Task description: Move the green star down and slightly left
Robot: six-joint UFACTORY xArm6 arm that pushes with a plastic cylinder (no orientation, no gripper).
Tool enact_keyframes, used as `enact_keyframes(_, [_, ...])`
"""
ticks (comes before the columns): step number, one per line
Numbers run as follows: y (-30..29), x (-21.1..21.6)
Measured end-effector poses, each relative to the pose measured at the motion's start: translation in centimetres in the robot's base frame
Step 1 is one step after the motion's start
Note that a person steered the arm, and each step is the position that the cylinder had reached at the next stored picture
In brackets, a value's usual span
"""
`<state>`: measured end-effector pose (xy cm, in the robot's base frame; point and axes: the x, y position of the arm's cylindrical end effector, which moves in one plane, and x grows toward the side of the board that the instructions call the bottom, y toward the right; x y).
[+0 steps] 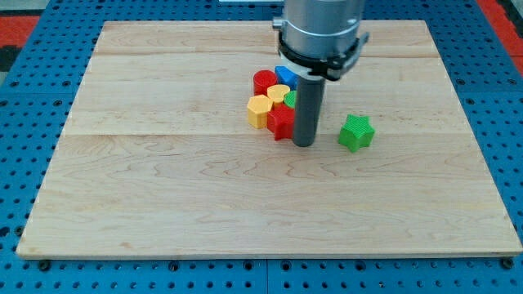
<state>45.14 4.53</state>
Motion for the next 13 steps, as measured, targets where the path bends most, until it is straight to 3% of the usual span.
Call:
enact_keyframes(1, [1.9,1.3])
enact_keyframes(2, [5.5,7.3])
enact_keyframes(3, [17.3,8.3])
enact_keyframes(5, [20.2,-0.5])
enact_keyframes(8, [11.2,1.5])
enact_keyframes(9, [14.0,-1.5])
enact_keyframes(10, [11.1,-2.6])
enact_keyframes(12, [2.0,1.8])
enact_keyframes(13, [3.5,4.6])
